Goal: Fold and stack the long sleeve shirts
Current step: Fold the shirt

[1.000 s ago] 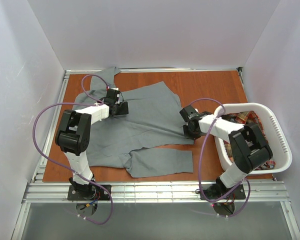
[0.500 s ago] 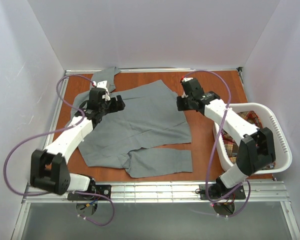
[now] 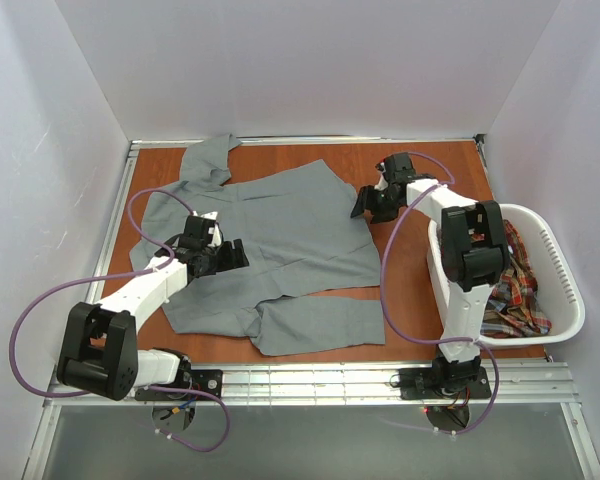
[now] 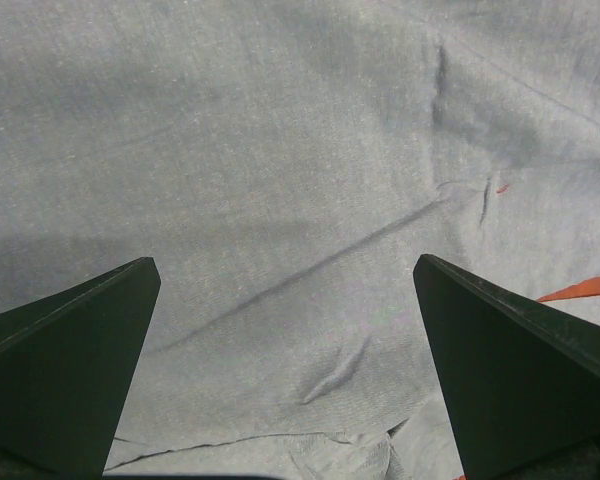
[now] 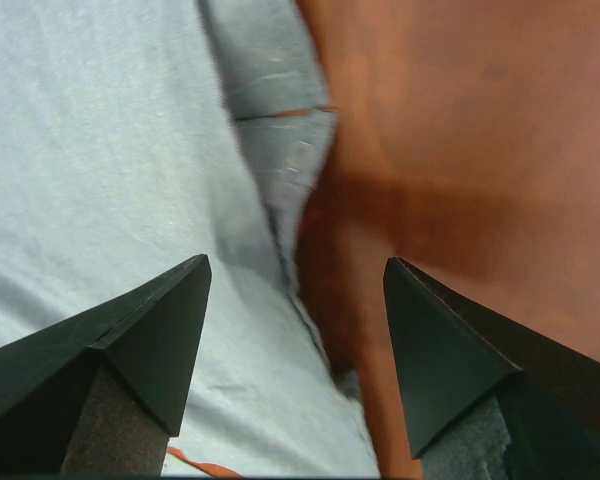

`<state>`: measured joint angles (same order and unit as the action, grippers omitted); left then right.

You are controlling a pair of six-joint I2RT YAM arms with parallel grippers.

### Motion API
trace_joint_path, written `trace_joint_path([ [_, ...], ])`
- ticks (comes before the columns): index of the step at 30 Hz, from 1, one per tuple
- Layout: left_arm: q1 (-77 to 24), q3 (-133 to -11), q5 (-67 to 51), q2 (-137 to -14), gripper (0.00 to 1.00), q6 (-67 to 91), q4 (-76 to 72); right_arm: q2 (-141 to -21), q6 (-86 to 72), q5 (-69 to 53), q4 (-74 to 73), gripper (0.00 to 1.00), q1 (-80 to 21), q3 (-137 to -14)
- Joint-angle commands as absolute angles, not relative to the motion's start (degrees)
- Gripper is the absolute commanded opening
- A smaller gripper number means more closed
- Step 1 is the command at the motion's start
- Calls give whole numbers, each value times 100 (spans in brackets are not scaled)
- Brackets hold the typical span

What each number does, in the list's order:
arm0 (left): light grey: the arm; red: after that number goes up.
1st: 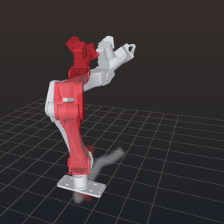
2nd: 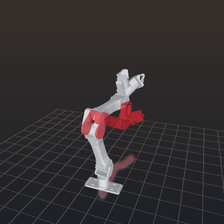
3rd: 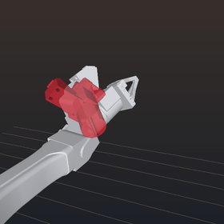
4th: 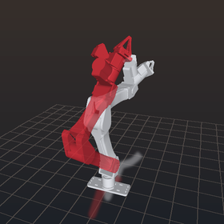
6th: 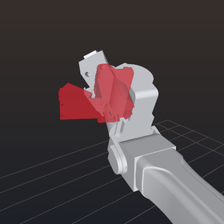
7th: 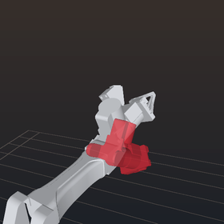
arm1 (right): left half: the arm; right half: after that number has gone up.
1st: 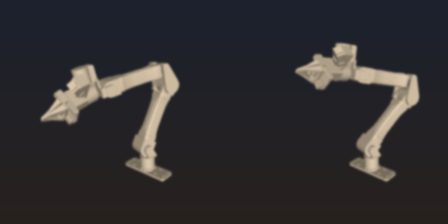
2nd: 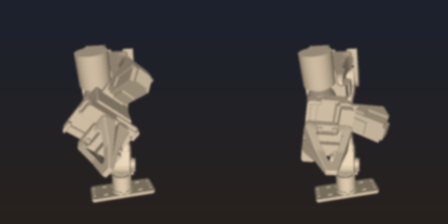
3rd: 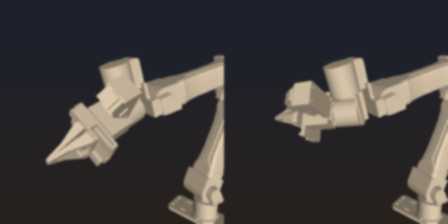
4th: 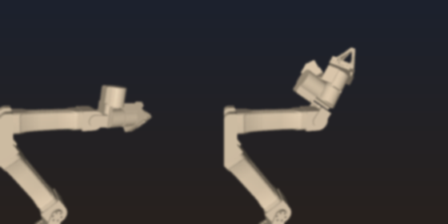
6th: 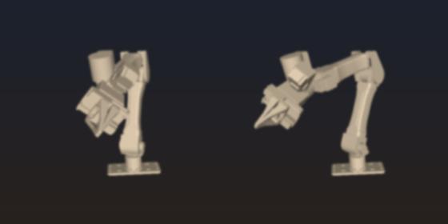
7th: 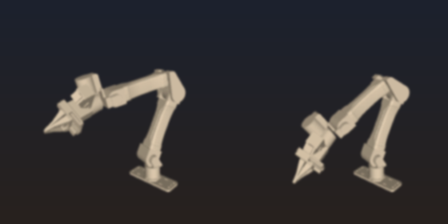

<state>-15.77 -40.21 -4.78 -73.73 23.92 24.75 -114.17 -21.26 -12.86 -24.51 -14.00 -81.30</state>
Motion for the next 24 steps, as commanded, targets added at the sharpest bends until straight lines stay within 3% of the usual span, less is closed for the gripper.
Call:
trace_joint_path([
  [1, -1573, -3956, -703, -7383, 98, 2285, 2285, -11653, -2276, -2222, -1979, 66, -1450, -8464],
  [4, -1582, -3868, -773, -7400, 98, 2250, 2215, -11900, -2346, -2610, -1820, 63, -1450, -8560],
  [9, -1582, -3621, -861, -7392, 98, 2276, 2189, -12103, -2321, -2935, -1600, 40, -1450, -8850],
  [12, -1582, -3551, -914, -7339, 98, 2303, 2162, -11778, -2084, -2761, -1477, 34, -1459, -9000],
  [16, -1582, -3559, -888, -7304, 98, 2303, 2136, -10891, -1610, -2497, -1284, 35, -1459, -8939],
  [19, -1573, -3577, -888, -7348, 98, 2285, 2127, -10416, -1564, -1550, -1441, 40, -1450, -8632],
  [21, -1582, -3577, -888, -7313, 98, 2276, 2127, -10127, -1468, -857, -1608, 50, -1450, -8317],
  [24, -1582, -3560, -888, -7208, 98, 2268, 2109, -9801, -1415, -764, -1731, 53, -1459, -7790],
])
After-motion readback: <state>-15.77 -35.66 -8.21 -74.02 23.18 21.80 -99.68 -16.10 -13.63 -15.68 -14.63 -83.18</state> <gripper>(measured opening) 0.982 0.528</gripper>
